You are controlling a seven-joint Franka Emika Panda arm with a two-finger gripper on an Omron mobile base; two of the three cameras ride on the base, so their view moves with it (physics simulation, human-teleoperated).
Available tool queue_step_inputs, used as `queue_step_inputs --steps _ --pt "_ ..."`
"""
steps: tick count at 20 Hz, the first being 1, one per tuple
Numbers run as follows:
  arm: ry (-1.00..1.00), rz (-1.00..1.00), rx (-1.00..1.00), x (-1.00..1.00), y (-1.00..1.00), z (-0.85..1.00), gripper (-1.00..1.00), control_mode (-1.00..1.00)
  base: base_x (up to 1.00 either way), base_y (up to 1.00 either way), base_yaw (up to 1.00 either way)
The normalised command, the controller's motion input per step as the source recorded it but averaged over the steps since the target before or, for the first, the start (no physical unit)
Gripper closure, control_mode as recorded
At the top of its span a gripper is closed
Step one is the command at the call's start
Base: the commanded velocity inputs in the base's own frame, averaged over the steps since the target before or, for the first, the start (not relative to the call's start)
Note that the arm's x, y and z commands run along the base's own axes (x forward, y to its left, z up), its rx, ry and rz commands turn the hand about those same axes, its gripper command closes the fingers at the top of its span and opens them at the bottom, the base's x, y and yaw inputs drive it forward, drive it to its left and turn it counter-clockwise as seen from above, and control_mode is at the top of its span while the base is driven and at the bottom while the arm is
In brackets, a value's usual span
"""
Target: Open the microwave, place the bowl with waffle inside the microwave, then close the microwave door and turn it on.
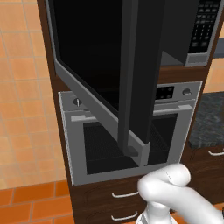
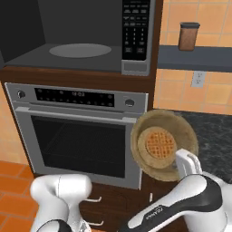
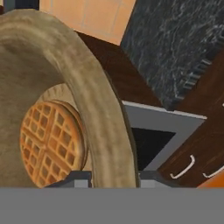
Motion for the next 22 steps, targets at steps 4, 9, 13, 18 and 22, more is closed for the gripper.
queue_step_inputs --steps 4,9,13,18,22 --pt "-0.06 0.0 -0.18 -0.4 1.0 0.99 1.0 -1.0 0.0 0.0 0.0" --pt "-0.02 0.0 -0.33 -0.15 1.0 0.83 1.0 -1.0 0.0 0.0 0.0" --pt "-0.02 -0.02 -0.18 -0.19 1.0 0.82 1.0 -1.0 0.0 0.0 0.0" --pt "0.01 -0.03 -0.02 -0.18 0.95 0.95 1.0 -1.0 0.0 0.0 0.0" --pt "0.05 -0.03 0.03 -0.02 0.99 0.89 1.0 -1.0 0.0 0.0 0.0"
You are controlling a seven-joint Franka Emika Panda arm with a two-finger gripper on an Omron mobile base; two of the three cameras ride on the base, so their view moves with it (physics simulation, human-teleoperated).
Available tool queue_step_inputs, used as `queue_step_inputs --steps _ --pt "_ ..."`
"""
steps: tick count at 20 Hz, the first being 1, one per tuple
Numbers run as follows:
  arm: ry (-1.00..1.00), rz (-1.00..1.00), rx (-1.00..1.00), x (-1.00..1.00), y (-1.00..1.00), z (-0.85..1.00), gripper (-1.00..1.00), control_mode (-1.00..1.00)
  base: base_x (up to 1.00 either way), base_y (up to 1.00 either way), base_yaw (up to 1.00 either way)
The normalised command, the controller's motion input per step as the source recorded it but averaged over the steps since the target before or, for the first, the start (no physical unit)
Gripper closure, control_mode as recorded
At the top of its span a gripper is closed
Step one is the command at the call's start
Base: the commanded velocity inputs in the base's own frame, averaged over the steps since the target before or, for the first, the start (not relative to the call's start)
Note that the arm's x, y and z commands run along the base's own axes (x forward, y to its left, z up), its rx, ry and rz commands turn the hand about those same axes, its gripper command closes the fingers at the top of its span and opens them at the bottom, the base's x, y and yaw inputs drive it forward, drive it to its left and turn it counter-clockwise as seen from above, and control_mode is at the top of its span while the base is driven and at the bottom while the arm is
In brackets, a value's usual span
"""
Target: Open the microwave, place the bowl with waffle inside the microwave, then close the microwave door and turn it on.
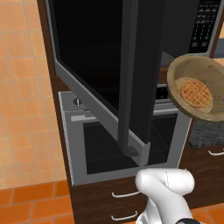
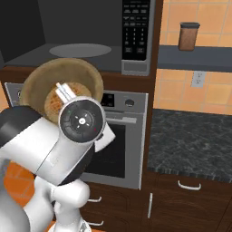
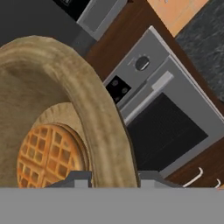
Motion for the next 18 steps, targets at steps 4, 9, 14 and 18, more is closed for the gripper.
queue_step_inputs --steps 4,9,14,18 --pt "0.19 -0.29 0.08 0.0 0.82 0.59 1.0 -1.0 0.0 0.0 0.0" --pt "0.14 -0.24 0.29 0.3 0.47 0.14 1.0 -1.0 0.0 0.0 0.0" --pt "0.01 -0.11 0.39 0.29 0.55 0.24 1.0 -1.0 0.0 0.0 0.0" --pt "-0.01 -0.09 0.21 0.42 0.74 0.28 1.0 -1.0 0.0 0.0 0.0"
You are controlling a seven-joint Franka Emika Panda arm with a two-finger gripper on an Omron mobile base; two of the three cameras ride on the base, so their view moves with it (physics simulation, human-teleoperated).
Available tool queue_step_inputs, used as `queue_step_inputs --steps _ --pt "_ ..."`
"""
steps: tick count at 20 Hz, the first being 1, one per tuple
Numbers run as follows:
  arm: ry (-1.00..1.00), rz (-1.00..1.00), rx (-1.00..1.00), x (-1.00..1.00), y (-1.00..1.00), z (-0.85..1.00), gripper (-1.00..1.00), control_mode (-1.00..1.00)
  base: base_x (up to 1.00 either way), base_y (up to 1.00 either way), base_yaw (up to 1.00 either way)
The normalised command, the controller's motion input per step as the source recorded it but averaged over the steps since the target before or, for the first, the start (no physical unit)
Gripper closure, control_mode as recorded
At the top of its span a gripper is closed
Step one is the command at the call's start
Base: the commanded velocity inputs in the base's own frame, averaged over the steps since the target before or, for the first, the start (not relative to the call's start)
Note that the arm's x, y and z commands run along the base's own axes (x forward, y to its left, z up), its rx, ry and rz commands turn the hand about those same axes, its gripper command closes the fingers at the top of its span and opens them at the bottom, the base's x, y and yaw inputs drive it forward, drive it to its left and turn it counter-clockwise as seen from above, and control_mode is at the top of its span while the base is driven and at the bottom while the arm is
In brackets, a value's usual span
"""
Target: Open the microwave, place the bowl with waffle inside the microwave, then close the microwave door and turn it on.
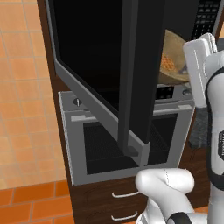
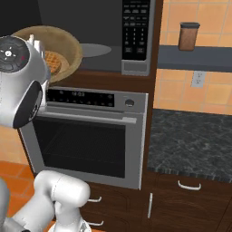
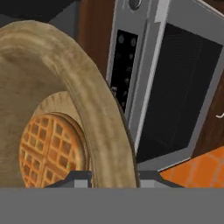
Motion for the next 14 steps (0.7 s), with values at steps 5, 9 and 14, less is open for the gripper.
queue_step_inputs --steps 5,9,14 --pt "-0.04 -0.03 0.12 0.69 0.83 0.15 1.0 -1.0 0.0 0.0 0.0" --pt "-0.04 0.01 0.18 1.0 0.42 0.06 1.0 -1.0 0.0 0.0 0.0" --pt "0.01 0.01 0.04 1.0 0.22 0.08 1.0 -1.0 0.0 0.0 0.0"
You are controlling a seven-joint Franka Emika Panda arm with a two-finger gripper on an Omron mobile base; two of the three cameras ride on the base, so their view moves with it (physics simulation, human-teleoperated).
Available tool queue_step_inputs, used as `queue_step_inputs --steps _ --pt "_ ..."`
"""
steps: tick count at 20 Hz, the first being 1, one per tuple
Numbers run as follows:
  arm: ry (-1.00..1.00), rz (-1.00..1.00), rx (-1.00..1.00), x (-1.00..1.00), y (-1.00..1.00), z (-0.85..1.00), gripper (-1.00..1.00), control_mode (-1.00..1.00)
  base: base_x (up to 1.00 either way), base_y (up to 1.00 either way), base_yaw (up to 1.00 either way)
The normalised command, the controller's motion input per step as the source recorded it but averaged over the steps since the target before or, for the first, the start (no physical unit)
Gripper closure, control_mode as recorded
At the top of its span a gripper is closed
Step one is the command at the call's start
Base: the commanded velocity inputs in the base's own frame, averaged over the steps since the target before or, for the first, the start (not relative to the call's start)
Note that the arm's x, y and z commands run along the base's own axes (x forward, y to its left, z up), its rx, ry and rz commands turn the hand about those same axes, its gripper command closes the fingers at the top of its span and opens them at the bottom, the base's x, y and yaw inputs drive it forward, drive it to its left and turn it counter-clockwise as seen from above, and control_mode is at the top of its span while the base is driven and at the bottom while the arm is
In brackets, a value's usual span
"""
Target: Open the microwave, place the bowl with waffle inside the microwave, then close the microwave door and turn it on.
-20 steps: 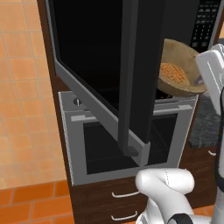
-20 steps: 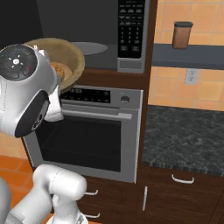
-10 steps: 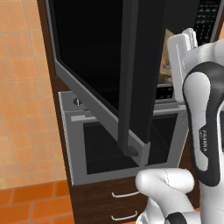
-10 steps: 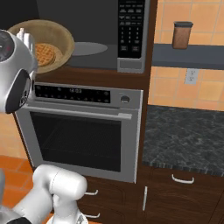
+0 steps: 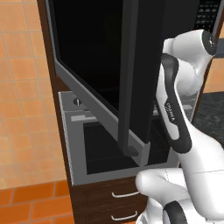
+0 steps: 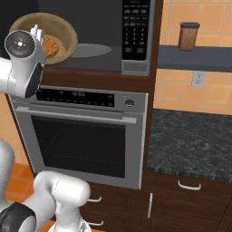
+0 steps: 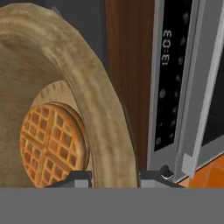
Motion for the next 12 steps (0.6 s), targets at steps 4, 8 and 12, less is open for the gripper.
queue_step_inputs --steps 4,8,12 --pt "0.0 -0.1 -0.01 1.0 0.01 0.0 1.0 -1.0 0.0 0.0 0.0" --pt "0.03 -0.15 0.0 1.0 -0.26 0.06 1.0 -1.0 0.0 0.0 0.0" --pt "0.1 -0.02 0.0 1.0 -0.08 0.24 1.0 -1.0 0.0 0.0 0.0"
